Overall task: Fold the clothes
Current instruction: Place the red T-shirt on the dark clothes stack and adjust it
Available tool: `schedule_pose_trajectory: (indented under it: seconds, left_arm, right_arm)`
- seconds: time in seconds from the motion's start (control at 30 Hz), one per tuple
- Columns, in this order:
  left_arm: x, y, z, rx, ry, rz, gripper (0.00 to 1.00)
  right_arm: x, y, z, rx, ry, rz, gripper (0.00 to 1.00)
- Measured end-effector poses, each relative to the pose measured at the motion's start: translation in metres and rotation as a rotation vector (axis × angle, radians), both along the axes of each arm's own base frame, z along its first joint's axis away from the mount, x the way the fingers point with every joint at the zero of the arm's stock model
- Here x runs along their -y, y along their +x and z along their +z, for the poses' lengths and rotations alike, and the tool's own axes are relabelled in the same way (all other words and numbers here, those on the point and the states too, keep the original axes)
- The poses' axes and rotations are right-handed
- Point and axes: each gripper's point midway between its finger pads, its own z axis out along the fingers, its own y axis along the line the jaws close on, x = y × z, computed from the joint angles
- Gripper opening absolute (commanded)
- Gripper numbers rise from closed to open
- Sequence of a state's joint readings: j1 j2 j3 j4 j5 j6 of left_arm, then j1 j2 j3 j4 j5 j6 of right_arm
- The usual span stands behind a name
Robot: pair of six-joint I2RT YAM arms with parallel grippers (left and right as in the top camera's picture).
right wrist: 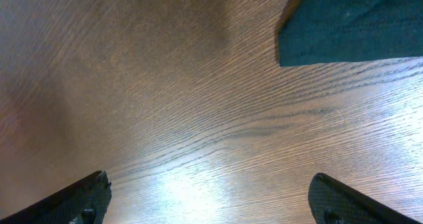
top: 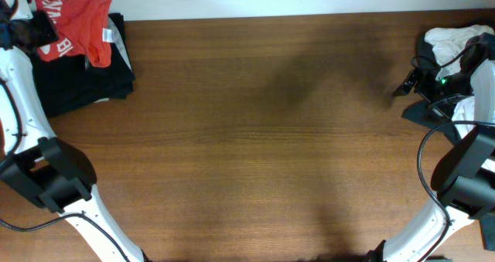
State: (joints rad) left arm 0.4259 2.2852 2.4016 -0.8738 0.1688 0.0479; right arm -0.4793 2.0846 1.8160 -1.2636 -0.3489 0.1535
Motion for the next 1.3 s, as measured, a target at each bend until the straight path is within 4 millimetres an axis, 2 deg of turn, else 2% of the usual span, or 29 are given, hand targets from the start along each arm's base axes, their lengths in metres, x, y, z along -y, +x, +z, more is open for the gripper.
schedule_pose_trajectory:
  seconds: [0.07,0.13,0.27,0.33,0.67,0.73,0.8,0.83,0.97,1.03,1.17,1.2,1.3]
  left_arm:
    - [0.001,0.000,-0.003,-0.002,-0.019,0.010,0.01]
    - [0.000,0.003,-0.016,-0.020,-0.036,0.014,0.01]
    - [-0.008,0.008,-0.070,-0.107,-0.059,0.043,0.01]
    - [-0.014,0.007,-0.085,-0.137,-0.048,0.069,0.01]
    - [-0.045,-0.001,-0.086,-0.152,0.029,0.167,0.01]
    - [-0.049,-0.001,-0.096,-0.167,0.034,0.189,0.01]
    - [-0.055,0.000,-0.121,-0.203,0.036,0.218,0.01]
    - [-0.056,0.000,-0.126,-0.210,0.038,0.222,0.01]
    - [-0.064,0.002,-0.126,-0.197,0.068,0.246,0.02]
    - [-0.068,0.000,-0.128,-0.207,0.082,0.261,0.34]
    - [-0.072,-0.003,-0.138,-0.232,0.096,0.288,0.37]
    - [-0.073,-0.005,-0.137,-0.238,0.095,0.290,0.42]
    - [-0.077,0.000,-0.114,-0.194,0.112,0.301,0.42]
  right_arm:
    - [0.000,0.000,0.000,0.000,0.000,0.000,0.99]
    - [0.000,0.000,0.000,0.000,0.000,0.000,0.99]
    - [0.000,0.000,0.000,0.000,0.000,0.000,0.99]
    - [0.000,0.000,0.000,0.000,0.000,0.000,0.99]
    - [0.000,0.000,0.000,0.000,0.000,0.000,0.99]
    - [0.000,0.000,0.000,0.000,0.000,0.000,0.99]
    - [0.000,0.000,0.000,0.000,0.000,0.000,0.99]
    - [0.000,0.000,0.000,0.000,0.000,0.000,0.99]
    - [0.000,0.000,0.000,0.000,0.000,0.000,0.99]
    - [0.000,0.000,0.000,0.000,0.000,0.000,0.99]
    - [0.000,0.000,0.000,0.000,0.000,0.000,0.99]
    - [0.000,0.000,0.000,0.000,0.000,0.000,0.99]
    - [0.000,0.000,0.000,0.000,0.000,0.000,0.99]
